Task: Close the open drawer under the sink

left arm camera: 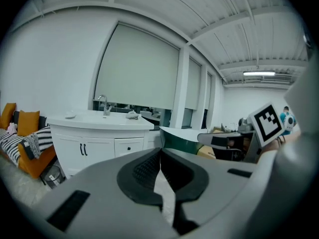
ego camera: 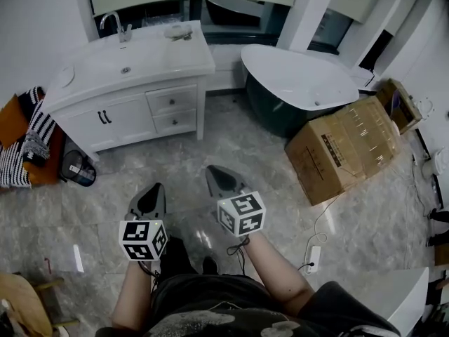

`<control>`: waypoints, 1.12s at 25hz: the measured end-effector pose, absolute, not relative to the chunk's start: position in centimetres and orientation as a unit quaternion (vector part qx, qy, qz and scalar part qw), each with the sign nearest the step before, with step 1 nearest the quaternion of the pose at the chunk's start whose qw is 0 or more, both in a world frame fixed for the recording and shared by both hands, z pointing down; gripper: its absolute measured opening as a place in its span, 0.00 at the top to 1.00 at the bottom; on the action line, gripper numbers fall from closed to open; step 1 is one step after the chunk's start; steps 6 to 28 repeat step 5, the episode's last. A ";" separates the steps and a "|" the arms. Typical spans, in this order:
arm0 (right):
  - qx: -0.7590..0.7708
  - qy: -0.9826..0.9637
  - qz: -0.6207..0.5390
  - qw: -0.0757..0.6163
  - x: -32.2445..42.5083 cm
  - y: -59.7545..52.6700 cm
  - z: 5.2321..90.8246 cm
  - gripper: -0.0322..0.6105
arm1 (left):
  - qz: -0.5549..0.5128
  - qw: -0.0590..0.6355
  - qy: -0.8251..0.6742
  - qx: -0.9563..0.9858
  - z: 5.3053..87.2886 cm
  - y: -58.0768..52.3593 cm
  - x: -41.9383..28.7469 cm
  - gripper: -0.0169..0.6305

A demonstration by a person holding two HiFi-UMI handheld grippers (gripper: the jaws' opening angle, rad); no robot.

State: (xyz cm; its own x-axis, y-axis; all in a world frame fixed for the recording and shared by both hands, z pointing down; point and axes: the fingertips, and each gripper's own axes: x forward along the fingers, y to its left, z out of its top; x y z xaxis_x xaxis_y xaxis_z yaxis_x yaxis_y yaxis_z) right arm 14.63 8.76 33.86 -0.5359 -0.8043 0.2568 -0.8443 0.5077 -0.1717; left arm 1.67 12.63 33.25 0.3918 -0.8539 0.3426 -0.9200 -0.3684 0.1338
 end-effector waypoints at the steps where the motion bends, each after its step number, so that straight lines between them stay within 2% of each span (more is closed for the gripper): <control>1: 0.473 -0.867 0.134 0.074 14.5 9.3 33.9 0.91 | 0.104 0.151 -0.545 0.818 33.0 12.9 1.6 0.95; 28: 0.457 -0.877 0.121 0.081 13.9 11.8 33.9 0.91 | 0.096 0.147 -0.555 0.813 32.6 14.5 1.5 0.95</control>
